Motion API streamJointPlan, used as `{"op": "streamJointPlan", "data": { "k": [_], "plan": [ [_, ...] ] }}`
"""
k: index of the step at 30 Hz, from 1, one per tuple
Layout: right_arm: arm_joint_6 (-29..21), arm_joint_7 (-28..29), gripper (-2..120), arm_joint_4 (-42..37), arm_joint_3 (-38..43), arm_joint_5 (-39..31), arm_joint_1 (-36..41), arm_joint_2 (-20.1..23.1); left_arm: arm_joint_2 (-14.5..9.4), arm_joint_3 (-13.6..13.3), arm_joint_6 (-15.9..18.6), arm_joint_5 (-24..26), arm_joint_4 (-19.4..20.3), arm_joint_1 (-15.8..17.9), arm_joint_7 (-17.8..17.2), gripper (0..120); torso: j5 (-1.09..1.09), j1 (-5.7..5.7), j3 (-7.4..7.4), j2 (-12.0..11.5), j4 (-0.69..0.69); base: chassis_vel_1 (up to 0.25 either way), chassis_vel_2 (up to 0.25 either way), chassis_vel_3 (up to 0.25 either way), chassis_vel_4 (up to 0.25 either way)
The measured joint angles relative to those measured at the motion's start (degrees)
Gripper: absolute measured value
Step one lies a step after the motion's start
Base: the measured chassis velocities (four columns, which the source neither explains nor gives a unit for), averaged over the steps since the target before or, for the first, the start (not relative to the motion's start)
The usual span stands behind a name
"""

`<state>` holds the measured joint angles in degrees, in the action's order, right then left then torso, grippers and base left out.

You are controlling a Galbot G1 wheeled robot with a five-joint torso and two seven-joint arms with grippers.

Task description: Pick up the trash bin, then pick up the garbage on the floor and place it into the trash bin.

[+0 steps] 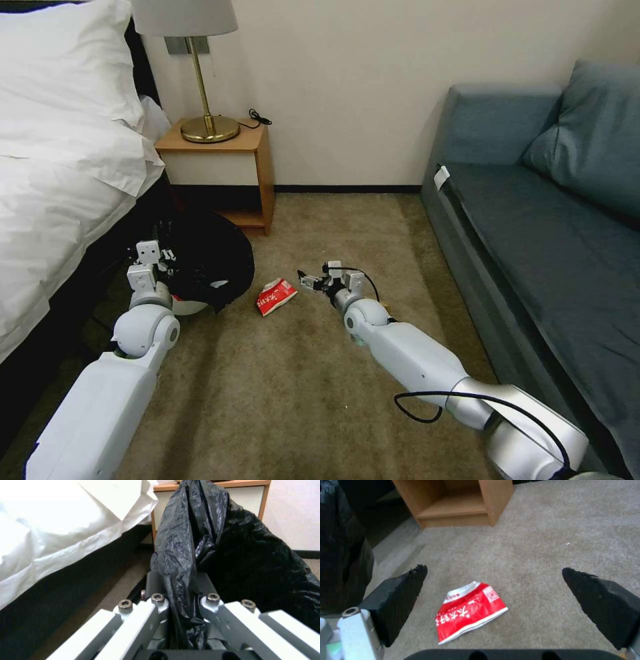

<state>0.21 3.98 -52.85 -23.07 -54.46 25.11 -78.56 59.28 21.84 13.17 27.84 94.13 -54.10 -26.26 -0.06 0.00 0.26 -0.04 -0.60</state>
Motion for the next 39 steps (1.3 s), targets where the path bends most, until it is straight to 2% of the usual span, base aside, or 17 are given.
{"op": "streamJointPlan", "data": {
  "k": [27, 39],
  "plan": [
    [0.02, 0.12, 100, -0.93, 0.74, 0.82, 1.05, 0.1, -0.4, 0.49, -0.11, -0.01, 1.43, -1.64, 0.01, 6, 0.0, 0.0, 0.0, 0.0, 0.0, -0.057, 0.063, 0.06, -0.053],
    [0.11, -0.01, 100, -0.63, 0.7, 0.88, 1.28, 0.11, -0.34, 0.26, -0.15, -0.06, 1.13, -1.24, 0.01, 6, 0.0, 0.0, 0.0, 0.0, 0.0, -0.072, 0.076, 0.064, -0.069]
  ]
}}
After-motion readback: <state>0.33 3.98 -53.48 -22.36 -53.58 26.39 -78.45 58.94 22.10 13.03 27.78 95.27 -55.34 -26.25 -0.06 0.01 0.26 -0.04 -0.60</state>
